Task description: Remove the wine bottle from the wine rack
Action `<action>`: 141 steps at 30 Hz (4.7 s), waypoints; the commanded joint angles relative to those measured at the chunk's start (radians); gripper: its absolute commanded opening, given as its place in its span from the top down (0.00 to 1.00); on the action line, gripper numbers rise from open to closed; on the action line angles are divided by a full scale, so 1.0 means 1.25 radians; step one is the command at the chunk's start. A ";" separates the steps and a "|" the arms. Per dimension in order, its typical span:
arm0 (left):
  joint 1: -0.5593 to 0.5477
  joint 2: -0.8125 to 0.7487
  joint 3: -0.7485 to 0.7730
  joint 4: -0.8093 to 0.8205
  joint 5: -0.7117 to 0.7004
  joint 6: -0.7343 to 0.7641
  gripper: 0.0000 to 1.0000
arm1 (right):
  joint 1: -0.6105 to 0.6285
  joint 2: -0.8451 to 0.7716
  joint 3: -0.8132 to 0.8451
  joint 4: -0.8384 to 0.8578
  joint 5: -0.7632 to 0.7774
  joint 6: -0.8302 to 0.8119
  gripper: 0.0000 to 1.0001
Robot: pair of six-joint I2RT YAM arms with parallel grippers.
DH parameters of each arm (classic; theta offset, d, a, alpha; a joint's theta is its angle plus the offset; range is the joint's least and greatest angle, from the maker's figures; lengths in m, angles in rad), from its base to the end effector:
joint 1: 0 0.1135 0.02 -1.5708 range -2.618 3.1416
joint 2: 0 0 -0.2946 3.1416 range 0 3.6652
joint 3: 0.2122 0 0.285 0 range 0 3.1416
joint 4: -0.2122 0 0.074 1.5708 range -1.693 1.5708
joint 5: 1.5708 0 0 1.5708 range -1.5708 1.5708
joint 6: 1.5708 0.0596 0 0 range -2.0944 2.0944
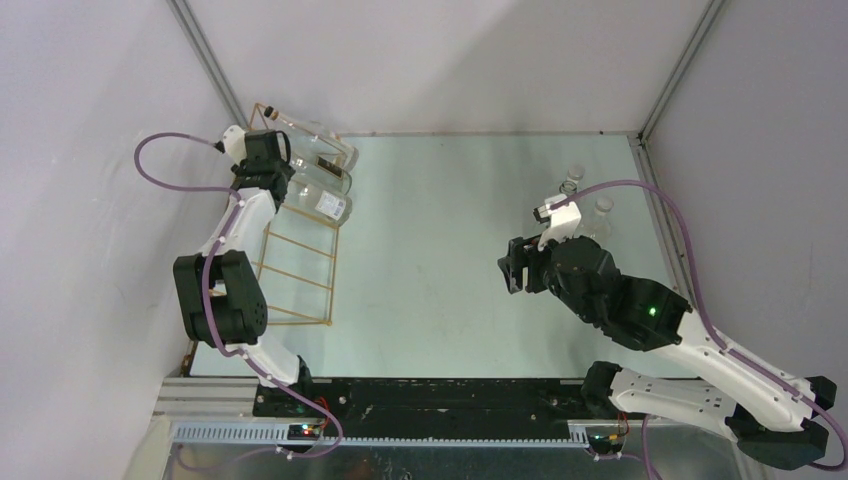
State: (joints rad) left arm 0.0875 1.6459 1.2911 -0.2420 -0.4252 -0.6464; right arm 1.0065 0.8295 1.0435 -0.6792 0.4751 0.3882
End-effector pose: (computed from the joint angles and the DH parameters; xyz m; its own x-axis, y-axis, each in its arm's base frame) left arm 0.4265 0.0621 0.2947 -0.1942 -0.5678 -0.7999 -0.6721 0.6710 -0.3131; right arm 0.1268 0.1494 0.3916 -0.4237 -0.0401 -0.9049 -0.4023 0.9034 0.1484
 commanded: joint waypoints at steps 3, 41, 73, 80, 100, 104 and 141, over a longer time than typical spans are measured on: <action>0.005 -0.011 0.024 0.042 -0.029 0.031 0.59 | 0.000 -0.011 0.004 0.014 0.012 -0.012 0.30; -0.200 -0.331 -0.219 0.266 -0.165 0.187 1.00 | -0.001 -0.019 0.004 0.002 -0.003 0.012 0.30; -0.545 -0.235 -0.151 0.350 -0.341 0.380 1.00 | 0.000 -0.022 0.003 -0.037 0.027 0.024 0.30; -0.633 -0.231 -0.164 0.353 -0.364 0.358 1.00 | -0.002 -0.028 0.003 -0.058 0.045 0.023 0.30; -0.882 -0.201 -0.154 0.293 -0.297 0.194 1.00 | -0.003 -0.057 0.003 -0.121 0.111 0.019 0.29; -0.925 -0.192 -0.151 0.274 -0.295 0.169 1.00 | -0.005 -0.058 -0.001 -0.125 0.118 0.015 0.29; -0.993 -0.213 0.021 0.100 -0.336 0.220 0.18 | -0.011 -0.098 -0.030 -0.084 0.103 -0.026 0.28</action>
State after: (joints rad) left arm -1.1461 1.4391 1.2430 -0.0792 -0.8211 -0.4358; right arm 0.9974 0.7208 1.0065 -0.8330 0.5903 0.3737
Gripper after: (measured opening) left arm 0.805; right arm 0.720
